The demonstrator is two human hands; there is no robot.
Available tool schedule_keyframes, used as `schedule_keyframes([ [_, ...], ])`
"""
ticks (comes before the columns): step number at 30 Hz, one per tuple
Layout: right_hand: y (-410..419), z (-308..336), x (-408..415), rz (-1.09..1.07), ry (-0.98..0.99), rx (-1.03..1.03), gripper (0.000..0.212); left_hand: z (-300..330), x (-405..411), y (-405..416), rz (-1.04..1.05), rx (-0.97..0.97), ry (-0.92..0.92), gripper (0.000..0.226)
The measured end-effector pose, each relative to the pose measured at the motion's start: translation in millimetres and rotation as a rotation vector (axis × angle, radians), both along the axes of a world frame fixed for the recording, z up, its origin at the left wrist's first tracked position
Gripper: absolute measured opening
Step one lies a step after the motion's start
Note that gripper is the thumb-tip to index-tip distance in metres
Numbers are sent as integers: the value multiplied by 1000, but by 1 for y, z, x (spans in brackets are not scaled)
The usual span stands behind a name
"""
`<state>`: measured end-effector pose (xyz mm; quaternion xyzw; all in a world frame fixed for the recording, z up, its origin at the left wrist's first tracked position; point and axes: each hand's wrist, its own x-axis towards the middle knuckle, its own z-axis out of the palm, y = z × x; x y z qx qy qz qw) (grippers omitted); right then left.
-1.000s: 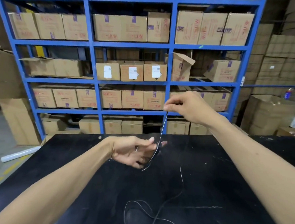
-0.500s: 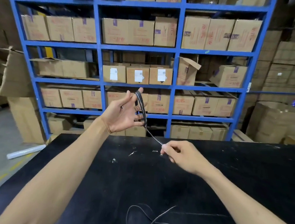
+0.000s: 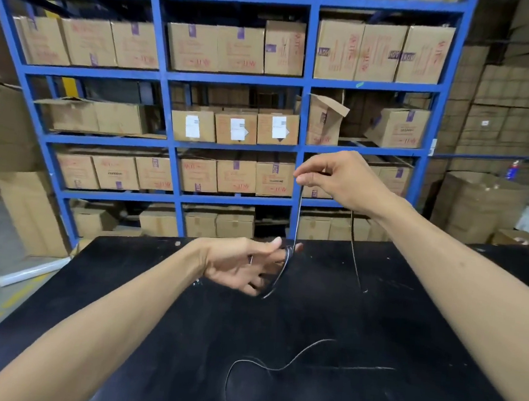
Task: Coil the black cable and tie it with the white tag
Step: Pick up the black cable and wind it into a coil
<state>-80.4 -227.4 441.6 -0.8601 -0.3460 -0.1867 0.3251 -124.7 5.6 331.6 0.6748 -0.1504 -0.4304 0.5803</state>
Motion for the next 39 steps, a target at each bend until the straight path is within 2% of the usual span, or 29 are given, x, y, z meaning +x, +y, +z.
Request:
schedule_keyframes([
  [2, 3, -7, 8, 2, 23, 32, 11, 11, -11, -13, -88, -97, 27, 54],
  [5, 5, -30, 14, -9, 123, 44, 11, 32, -27, -16, -88, -349, 20, 58],
  [7, 9, -54, 13, 4, 260, 51, 16, 49, -30, -10, -38, -561, -7, 59],
  [10, 19, -85, -5, 20, 405, 100, 42, 71, -24, 2, 163, -698, -162, 56],
  [12, 23, -98, -22, 62, 435, 35, 43, 78, -14, 16, 380, -732, -243, 53],
  [14, 22, -103, -35, 105, 425, -44, 36, 80, -2, 35, 554, -737, -278, 50],
  [18, 12, -78, -45, 101, 394, -113, 20, 63, 13, 61, 720, -490, -266, 55],
  [22, 7, -26, -42, 77, 309, -193, 7, 33, 12, 60, 642, -239, -201, 53],
  [24, 7, -1, -37, 42, 196, -199, 7, 21, 4, 50, 555, -180, -143, 49],
  [27, 9, 23, -23, -25, 29, -113, 10, 8, -12, 32, 374, -177, -55, 46],
  [30, 14, 20, -1, -92, -76, -55, 13, 7, -27, 8, 159, -276, 4, 54],
  [33, 18, -4, 9, -42, 11, 32, 12, 17, -41, -10, 40, -374, 13, 57],
  [35, 22, -29, 10, -12, 118, 27, 9, 29, -45, -11, 24, -508, -3, 59],
  [37, 25, -57, 5, 13, 241, 44, 17, 45, -44, -7, 81, -643, -51, 59],
  [39, 28, -84, -3, 59, 319, 86, 29, 60, -35, -1, 236, -730, -142, 57],
])
